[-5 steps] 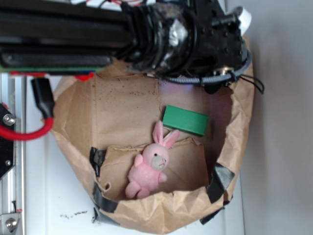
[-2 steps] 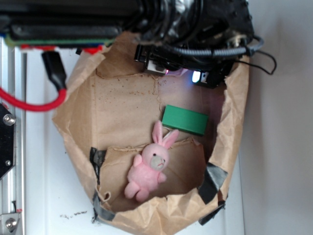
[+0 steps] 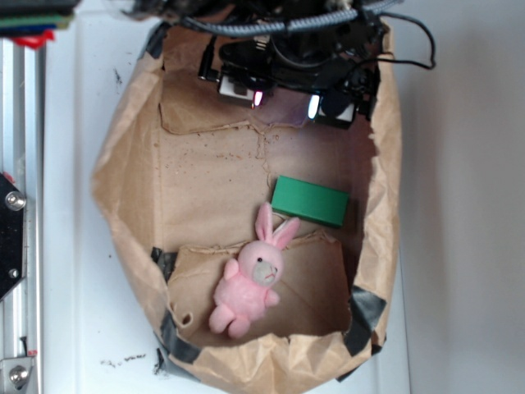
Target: Grab the rock.
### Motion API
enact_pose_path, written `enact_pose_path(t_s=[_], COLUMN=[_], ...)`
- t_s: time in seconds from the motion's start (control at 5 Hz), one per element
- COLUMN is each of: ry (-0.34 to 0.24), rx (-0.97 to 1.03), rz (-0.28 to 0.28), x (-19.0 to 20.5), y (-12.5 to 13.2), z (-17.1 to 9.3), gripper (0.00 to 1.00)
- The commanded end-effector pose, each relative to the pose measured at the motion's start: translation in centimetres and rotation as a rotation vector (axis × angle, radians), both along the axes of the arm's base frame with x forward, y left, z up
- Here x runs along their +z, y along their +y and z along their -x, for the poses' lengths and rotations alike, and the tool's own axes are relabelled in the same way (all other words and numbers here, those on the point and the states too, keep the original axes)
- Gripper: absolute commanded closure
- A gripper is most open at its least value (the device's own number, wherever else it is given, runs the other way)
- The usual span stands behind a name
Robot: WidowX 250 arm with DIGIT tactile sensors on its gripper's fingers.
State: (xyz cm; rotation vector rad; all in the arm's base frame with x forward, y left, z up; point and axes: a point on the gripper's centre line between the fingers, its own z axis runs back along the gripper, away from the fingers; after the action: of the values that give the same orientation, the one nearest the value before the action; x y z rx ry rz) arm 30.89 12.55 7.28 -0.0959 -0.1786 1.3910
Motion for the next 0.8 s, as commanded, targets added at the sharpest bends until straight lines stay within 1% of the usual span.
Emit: enact_pose_path(t_s=[0.0,0.2,0.4,0.6], ry=[-0.064,-0.064,-0.077,-0.059], rx=[0.029,0.029,0.011,-0.010], rz=[-0.021,-0.021,-0.036,-0.054], x=[2.0,2.0,2.3,2.2], y=[1.9,1.9,2.1,2.4], z=[1.0,1.0,2.1,3.4], gripper=[0.00,0.00,0.00,0.00])
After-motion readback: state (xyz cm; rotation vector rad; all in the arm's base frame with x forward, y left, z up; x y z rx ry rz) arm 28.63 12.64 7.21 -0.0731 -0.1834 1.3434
